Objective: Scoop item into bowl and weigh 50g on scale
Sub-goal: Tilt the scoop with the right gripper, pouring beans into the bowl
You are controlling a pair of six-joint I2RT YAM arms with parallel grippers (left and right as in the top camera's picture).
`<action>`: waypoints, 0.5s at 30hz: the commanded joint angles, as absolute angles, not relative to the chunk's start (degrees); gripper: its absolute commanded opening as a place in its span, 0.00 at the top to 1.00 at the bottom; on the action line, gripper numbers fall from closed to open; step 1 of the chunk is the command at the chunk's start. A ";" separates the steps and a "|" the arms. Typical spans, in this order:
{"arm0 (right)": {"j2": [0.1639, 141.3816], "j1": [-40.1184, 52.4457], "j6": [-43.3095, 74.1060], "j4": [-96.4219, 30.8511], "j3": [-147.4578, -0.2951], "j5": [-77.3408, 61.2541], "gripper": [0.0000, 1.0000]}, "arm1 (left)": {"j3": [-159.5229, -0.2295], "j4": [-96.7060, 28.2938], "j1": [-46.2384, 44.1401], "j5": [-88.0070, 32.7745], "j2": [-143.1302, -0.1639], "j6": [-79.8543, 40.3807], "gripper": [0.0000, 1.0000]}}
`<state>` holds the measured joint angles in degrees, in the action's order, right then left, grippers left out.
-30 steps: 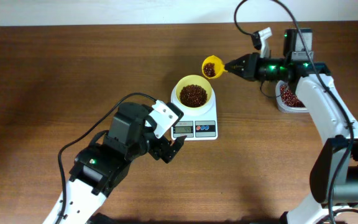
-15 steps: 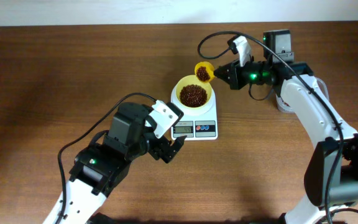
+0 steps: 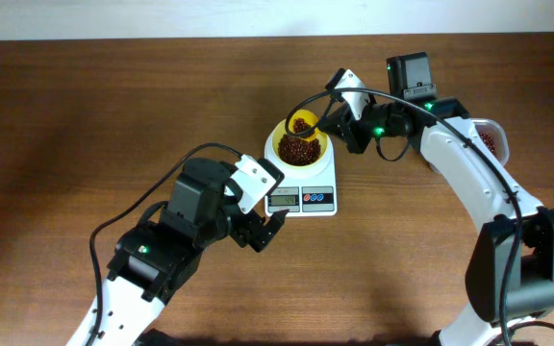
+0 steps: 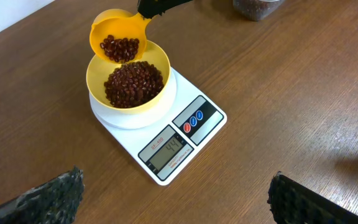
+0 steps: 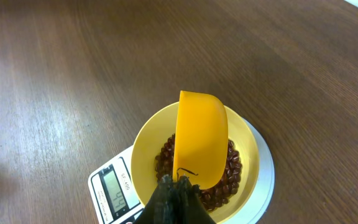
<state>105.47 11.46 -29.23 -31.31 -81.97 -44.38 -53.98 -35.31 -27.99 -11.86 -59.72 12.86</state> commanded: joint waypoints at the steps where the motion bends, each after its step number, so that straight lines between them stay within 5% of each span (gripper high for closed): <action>1: 104.42 11.62 -30.26 -31.24 -83.05 -44.29 0.96 | -53.54 -35.22 -27.68 -12.69 -59.18 13.15 0.01; 15: 104.51 11.62 -31.20 -31.27 -83.05 -42.94 0.96 | -53.54 -35.22 -27.68 -12.67 -59.18 13.15 0.01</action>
<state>105.47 11.46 -30.44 -31.31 -81.97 -43.29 -53.98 -35.31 -27.99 -11.86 -59.72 12.86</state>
